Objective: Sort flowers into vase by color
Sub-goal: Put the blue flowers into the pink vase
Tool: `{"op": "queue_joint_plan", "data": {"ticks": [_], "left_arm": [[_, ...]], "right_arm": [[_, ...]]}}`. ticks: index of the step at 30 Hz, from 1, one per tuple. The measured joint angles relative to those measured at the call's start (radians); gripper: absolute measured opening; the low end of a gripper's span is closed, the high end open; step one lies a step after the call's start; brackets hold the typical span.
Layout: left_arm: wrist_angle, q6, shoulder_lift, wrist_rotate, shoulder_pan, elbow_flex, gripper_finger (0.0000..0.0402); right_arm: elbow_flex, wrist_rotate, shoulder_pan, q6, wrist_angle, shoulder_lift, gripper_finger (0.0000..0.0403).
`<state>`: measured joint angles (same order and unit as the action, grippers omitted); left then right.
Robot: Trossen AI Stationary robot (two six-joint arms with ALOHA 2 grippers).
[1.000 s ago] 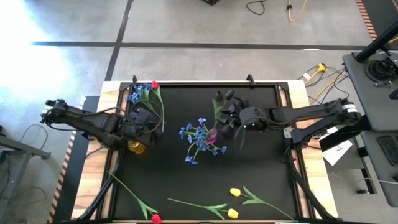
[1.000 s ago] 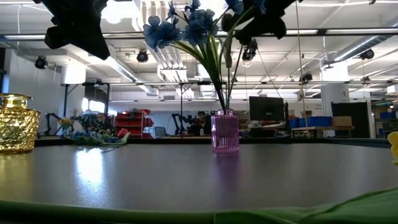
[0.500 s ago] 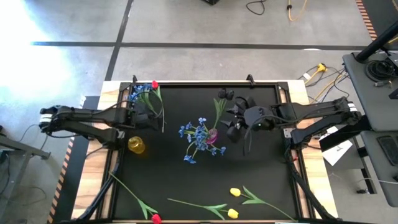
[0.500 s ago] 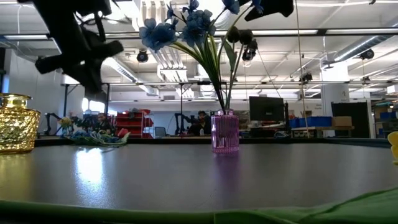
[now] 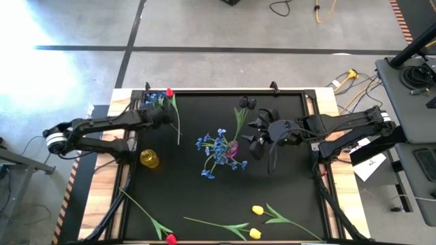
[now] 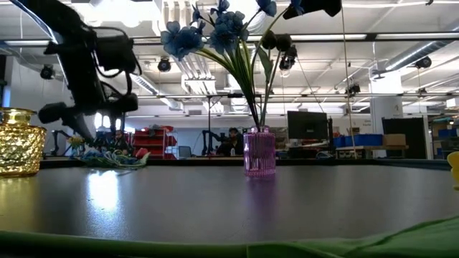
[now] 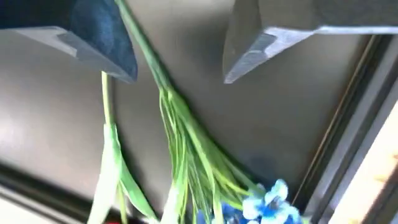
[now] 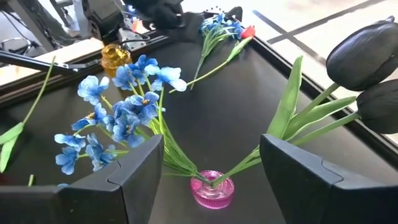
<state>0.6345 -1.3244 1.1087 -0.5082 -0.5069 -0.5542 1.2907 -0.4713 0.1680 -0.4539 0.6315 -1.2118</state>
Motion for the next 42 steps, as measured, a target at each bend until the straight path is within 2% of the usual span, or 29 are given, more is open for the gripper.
{"op": "queue_joint_plan", "data": {"ticks": [4,11,14,19,23,27,31,33,36,42], "left_arm": [[-0.142,0.088,0.080,0.072,-0.122,-0.007,0.0234],[-0.159,0.038,0.259,0.113,-0.278,-0.041,0.0225],[-0.224,0.067,0.321,0.167,-0.311,-0.051,0.0217],[-0.232,0.076,0.397,0.155,-0.325,-0.098,0.0199],[-0.233,0.099,0.446,0.136,-0.327,-0.146,0.0162],[-0.243,0.113,0.482,0.136,-0.328,-0.185,0.0092],[-0.243,0.115,0.483,0.136,-0.327,-0.193,0.0016],[-0.234,0.137,0.461,0.127,-0.322,-0.189,0.0011],[-0.186,0.285,0.409,0.070,-0.300,-0.202,0.0015],[-0.001,0.398,0.241,-0.162,-0.159,-0.251,0.0004]], "right_arm": [[0.000,0.000,0.000,-0.007,0.000,0.000,0.0253],[0.000,0.026,0.015,-0.047,0.000,0.000,0.0255],[0.000,0.028,0.022,-0.046,0.001,0.000,0.0254],[0.006,0.027,0.021,-0.039,0.015,0.006,0.0251],[0.034,0.026,0.019,-0.017,0.030,0.009,0.0251],[0.081,0.025,0.019,-0.006,0.066,0.009,0.0249],[0.123,0.026,0.019,-0.006,0.112,0.010,0.0248],[0.148,0.026,0.022,-0.007,0.135,0.012,0.0247],[0.173,0.025,0.028,-0.006,0.156,0.019,0.0247],[0.177,0.002,0.028,0.048,0.142,0.025,0.0247]]}}
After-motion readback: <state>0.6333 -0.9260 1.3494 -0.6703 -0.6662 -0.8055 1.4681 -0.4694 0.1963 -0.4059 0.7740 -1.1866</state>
